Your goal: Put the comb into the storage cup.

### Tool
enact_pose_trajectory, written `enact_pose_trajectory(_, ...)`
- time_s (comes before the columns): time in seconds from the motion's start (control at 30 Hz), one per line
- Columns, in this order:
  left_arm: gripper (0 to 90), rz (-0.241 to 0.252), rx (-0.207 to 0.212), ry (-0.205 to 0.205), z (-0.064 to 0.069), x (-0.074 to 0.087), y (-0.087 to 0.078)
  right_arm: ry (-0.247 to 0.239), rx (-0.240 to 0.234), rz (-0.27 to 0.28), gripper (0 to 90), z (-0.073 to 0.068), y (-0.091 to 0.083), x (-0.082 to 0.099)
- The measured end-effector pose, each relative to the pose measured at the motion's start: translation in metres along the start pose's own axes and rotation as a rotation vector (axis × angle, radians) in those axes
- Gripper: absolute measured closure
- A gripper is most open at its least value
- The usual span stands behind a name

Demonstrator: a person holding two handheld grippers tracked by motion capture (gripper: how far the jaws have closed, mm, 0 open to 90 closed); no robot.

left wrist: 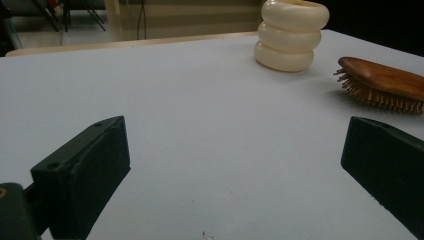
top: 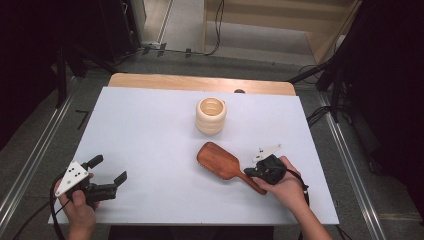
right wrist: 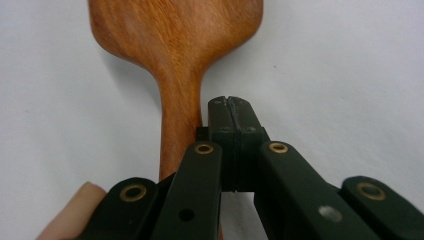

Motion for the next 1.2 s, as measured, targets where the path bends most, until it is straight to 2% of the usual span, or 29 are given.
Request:
enact_pose_trajectory(0.1, 0.0, 0.002, 0.002, 0.0, 0.0, 0.0, 0.0, -0.006, 0.013, 0.013, 88.2, 0.0, -0.004, -0.002)
enact_pose_trajectory(0.2, 0.0, 0.002, 0.002, 0.0, 0.0, 0.0, 0.0, 0.002, 0.026, 0.043, 79.2, 0.003, -0.01, -0.005)
enact_pose_trajectory(0.27, 0.0, 0.0, 0.001, 0.0, 0.0, 0.0, 0.0, 0.028, 0.019, 0.074, 65.4, 0.004, -0.013, -0.007)
enact_pose_trajectory(0.3, 0.0, 0.0, 0.001, 0.001, 0.0, 0.0, 0.0, 0.033, 0.039, 0.096, 57.0, 0.006, -0.015, -0.008)
enact_pose_trajectory(0.33, 0.0, 0.001, 0.001, 0.001, 0.0, 0.0, 0.0, 0.042, 0.06, 0.085, 51.6, 0.009, -0.016, -0.008)
enact_pose_trajectory(0.37, 0.0, 0.001, 0.002, 0.001, 0.0, 0.0, 0.0, 0.048, 0.069, 0.067, 47.5, 0.01, -0.019, -0.009)
enact_pose_trajectory(0.4, 0.0, 0.002, 0.003, 0.001, 0.0, 0.0, 0.0, 0.054, 0.067, 0.071, 42.7, 0.01, -0.021, -0.01)
enact_pose_trajectory(0.5, 0.0, 0.0, 0.001, 0.0, 0.0, 0.0, 0.0, 0.066, 0.023, 0.059, 22.9, 0.008, -0.026, -0.014)
enact_pose_trajectory(0.57, 0.0, 0.0, 0.001, -0.001, 0.0, 0.0, 0.0, 0.061, -0.006, 0.07, 8.3, 0.005, -0.028, -0.018)
enact_pose_trajectory(0.6, 0.0, 0.0, 0.003, 0.0, 0.0, 0.0, 0.0, 0.06, -0.023, 0.071, 7.8, 0.002, -0.029, -0.02)
enact_pose_trajectory(0.67, 0.0, -0.001, 0.002, 0.001, 0.0, 0.0, 0.0, 0.068, -0.014, 0.055, 0.0, 0.002, -0.028, -0.023)
enact_pose_trajectory(0.73, 0.0, 0.0, 0.003, 0.0, 0.0, 0.0, 0.0, 0.066, -0.049, 0.017, 0.0, -0.001, -0.025, -0.023)
enact_pose_trajectory(0.83, 0.0, 0.0, 0.002, -0.001, 0.0, 0.0, 0.0, 0.033, -0.071, -0.036, 0.0, -0.007, -0.019, -0.024)
enact_pose_trajectory(0.97, 0.0, 0.001, 0.003, 0.0, 0.0, 0.0, 0.0, -0.009, -0.046, -0.12, 0.0, -0.01, -0.008, -0.021)
enact_pose_trajectory(1.03, 0.0, 0.0, 0.004, 0.001, 0.0, 0.0, 0.0, -0.004, -0.013, -0.131, 13.3, -0.01, -0.003, -0.021)
enact_pose_trajectory(1.07, 0.0, -0.001, 0.002, 0.0, 0.0, 0.0, 0.0, 0.008, -0.012, -0.138, 17.7, -0.01, -0.001, -0.02)
enact_pose_trajectory(1.13, 0.0, 0.0, 0.003, -0.002, 0.0, 0.0, 0.0, 0.01, -0.019, -0.158, 32.7, -0.009, 0.003, -0.019)
enact_pose_trajectory(1.17, 0.0, 0.0, 0.002, -0.001, 0.0, 0.0, 0.0, 0.002, -0.037, -0.169, 40.5, -0.01, 0.005, -0.018)
enact_pose_trajectory(1.2, 0.0, 0.0, 0.003, -0.001, 0.0, 0.0, 0.0, -0.01, -0.047, -0.184, 44.3, -0.012, 0.006, -0.017)
Point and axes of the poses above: each handheld gripper's, and its own axes: y roughly forward along the jaws, x roughly out of its underside, z roughly to its right, the point moved 7 cm from there along y, roughly forward along the jaws, and after that the axes turned 2 degrees about y, right-handed, at the moved point
